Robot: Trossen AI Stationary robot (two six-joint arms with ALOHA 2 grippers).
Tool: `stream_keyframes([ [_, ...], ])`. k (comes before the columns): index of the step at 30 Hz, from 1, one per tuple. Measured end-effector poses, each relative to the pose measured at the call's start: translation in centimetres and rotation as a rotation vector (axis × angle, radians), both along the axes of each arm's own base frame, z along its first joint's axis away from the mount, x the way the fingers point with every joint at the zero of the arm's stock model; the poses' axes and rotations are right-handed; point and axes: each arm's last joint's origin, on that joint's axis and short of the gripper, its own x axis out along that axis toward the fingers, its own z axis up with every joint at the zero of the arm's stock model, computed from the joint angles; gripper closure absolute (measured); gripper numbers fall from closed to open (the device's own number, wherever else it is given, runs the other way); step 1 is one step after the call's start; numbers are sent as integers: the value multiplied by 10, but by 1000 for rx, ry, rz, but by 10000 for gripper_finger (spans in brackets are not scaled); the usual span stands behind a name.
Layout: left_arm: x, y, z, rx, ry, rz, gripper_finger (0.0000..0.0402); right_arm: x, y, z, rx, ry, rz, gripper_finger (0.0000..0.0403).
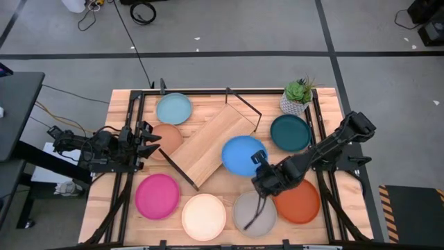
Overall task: Place and stack plates onto a shelf
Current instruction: Put the blue plate on the shelf, then put the gray plate on the shelf
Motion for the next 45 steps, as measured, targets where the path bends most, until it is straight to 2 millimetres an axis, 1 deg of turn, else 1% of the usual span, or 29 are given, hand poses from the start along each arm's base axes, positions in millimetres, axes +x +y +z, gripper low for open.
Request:
stream_keyframes([
  [3, 0, 0, 0, 0, 0, 0, 256, 10, -12, -9, -10, -62, -15, 379],
  [7, 0, 0, 0, 1, 0, 0, 256, 18, -33, -24, -50, -90, -18, 379],
  [13, 0, 0, 0, 1, -1, 1, 256, 28, -73, -40, -148, -125, -15, 379],
  [19, 0, 0, 0, 1, 0, 0, 256, 30, -112, -50, -158, -72, -35, 378],
  [23, 0, 0, 0, 1, -1, 1, 256, 29, -128, -53, -164, -63, -63, 378],
  [29, 0, 0, 0, 1, 0, 0, 256, 28, -138, -58, -154, -58, -71, 372],
  [34, 0, 0, 0, 1, -1, 0, 256, 27, -139, -59, -156, -49, -67, 357],
  [40, 0, 0, 0, 1, -1, 0, 256, 28, -132, -57, -184, -58, -42, 313],
  [45, 0, 0, 0, 1, -1, 0, 256, 34, -118, -45, -246, -96, -51, 273],
])
